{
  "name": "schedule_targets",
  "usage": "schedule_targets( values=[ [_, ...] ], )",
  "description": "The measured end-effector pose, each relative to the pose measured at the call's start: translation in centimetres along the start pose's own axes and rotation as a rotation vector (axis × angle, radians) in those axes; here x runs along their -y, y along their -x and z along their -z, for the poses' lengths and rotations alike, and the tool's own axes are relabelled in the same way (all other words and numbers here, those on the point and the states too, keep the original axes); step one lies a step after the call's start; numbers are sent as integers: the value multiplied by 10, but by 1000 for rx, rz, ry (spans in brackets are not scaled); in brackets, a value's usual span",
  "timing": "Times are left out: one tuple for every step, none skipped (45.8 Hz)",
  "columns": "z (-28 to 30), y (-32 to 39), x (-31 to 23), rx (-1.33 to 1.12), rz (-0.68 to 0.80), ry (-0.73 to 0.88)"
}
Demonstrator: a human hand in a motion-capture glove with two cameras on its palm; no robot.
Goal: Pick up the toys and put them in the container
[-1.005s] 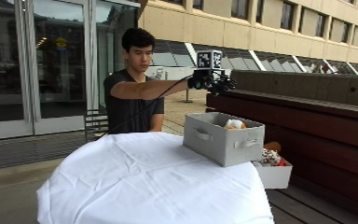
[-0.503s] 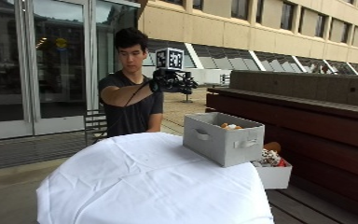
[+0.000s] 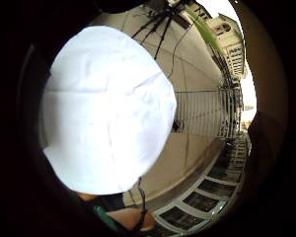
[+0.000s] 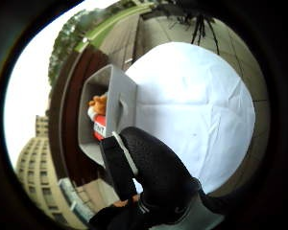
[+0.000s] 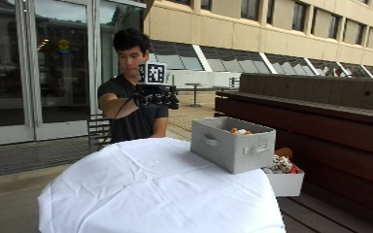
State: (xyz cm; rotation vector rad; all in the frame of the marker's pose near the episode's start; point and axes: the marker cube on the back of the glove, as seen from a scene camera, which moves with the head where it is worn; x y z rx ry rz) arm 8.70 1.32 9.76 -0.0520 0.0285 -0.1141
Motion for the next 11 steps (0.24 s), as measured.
schedule_targets(
  values=[
    [-1,-1,-1,-4,-3,1],
    [-2,-2,-2,-8,-7,1],
    [-3,-2,-2,-11,-11,0],
    [-4,-2,-2,-13,-17,-3],
    [-5,-3,-1,-13,-20,-6],
    [-5,-3,-1,-12,-21,-9],
    [-6,-3,-1,-12,-21,-10],
    [-7,-4,-1,-12,-21,-10],
    [-8,-4,-2,-14,-24,-7],
    [-8,-5,-3,-15,-26,-2],
    [-9,-5,-4,-16,-26,4]
  ],
)
